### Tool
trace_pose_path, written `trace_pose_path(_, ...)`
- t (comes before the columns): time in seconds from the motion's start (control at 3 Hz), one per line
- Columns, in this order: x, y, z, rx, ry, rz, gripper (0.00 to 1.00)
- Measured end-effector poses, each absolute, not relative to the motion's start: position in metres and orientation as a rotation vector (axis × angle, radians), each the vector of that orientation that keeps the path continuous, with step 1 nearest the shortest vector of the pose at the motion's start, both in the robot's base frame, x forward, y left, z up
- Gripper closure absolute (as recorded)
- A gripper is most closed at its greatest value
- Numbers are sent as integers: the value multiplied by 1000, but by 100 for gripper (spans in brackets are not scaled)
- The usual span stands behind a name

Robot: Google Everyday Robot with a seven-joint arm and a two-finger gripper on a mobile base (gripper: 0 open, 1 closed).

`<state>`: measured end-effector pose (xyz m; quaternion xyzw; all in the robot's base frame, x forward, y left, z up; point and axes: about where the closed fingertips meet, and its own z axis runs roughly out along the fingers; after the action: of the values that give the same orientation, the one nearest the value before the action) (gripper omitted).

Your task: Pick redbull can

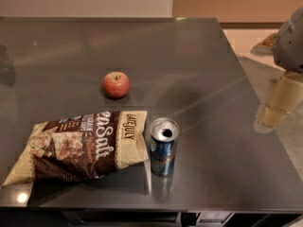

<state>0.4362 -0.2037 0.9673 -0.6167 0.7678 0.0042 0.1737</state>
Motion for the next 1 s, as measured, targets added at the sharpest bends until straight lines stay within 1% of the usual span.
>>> trace_pose_path(0.67, 409, -140, 931, -1781, 1950, 407, 0)
trace_pose_path(1.0, 396, -108, 916, -1784, 1858, 555, 0)
